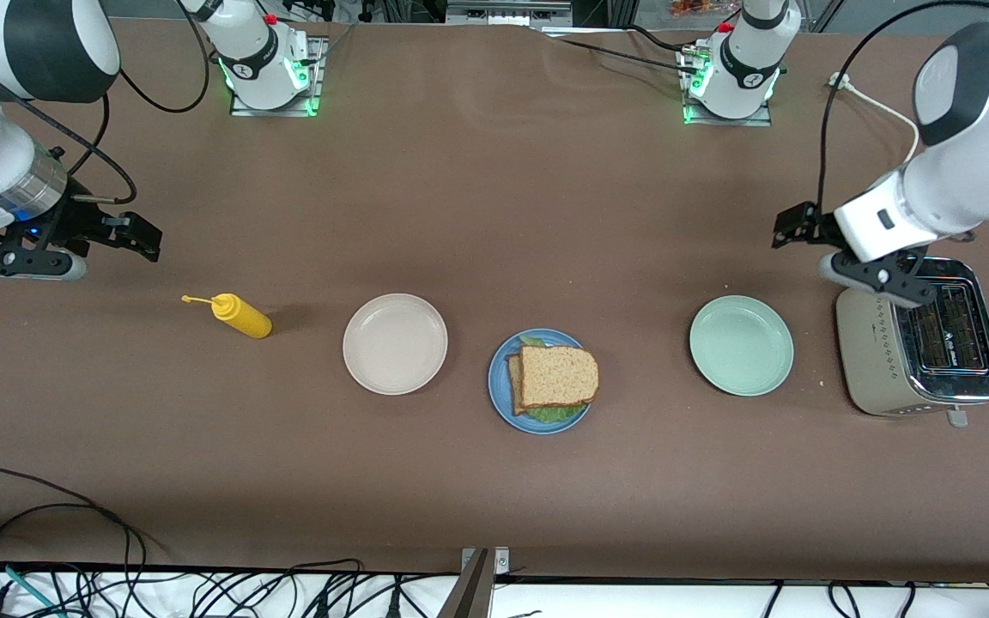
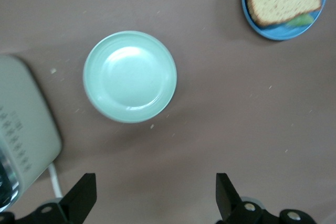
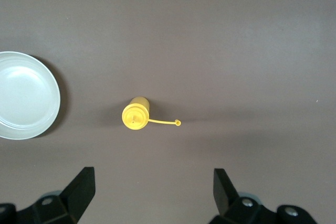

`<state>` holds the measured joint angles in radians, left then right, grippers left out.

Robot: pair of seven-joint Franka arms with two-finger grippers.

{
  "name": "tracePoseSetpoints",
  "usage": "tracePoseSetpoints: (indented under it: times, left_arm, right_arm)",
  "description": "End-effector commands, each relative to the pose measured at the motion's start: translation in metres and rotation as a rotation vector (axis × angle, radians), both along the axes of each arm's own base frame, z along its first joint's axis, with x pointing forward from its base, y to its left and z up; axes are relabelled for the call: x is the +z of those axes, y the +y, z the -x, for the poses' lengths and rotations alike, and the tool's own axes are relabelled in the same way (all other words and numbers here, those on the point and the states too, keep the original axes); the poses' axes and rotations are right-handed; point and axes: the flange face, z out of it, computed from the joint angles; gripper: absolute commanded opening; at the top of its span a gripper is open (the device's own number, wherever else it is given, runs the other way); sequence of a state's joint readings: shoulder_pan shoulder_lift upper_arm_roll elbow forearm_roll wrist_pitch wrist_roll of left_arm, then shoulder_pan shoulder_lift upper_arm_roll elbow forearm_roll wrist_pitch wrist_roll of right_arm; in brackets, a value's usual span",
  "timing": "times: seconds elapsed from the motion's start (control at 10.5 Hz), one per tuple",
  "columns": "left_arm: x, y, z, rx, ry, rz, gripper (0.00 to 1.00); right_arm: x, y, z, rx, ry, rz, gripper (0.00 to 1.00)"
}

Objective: Make sandwich in blue plate with both arms

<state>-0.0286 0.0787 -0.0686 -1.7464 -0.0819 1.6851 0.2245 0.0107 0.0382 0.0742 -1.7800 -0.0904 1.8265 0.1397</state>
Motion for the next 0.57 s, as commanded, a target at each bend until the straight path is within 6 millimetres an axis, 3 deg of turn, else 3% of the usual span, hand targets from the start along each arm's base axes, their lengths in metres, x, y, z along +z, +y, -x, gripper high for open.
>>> tracePoseSetpoints:
  times: [0.0, 0.1, 0.48]
  left_arm:
    - [0.057, 0.02, 0.033, -0.007, -0.018, -0.117, 1.0]
    - [0.076, 0.03, 0.037, 0.002, -0.044, -0.148, 1.0]
    - [0.109, 0.063, 0.044, 0.063, -0.04, -0.175, 1.0]
  right_arm:
    - [0.003, 0.003, 0.005, -0.049, -0.018, -0.024, 1.0]
    - [0.003, 0.006, 0.005, -0.045, -0.018, -0.024, 1.0]
    - [0.004, 0.006, 0.005, -0.044, -0.018, -0.022, 1.0]
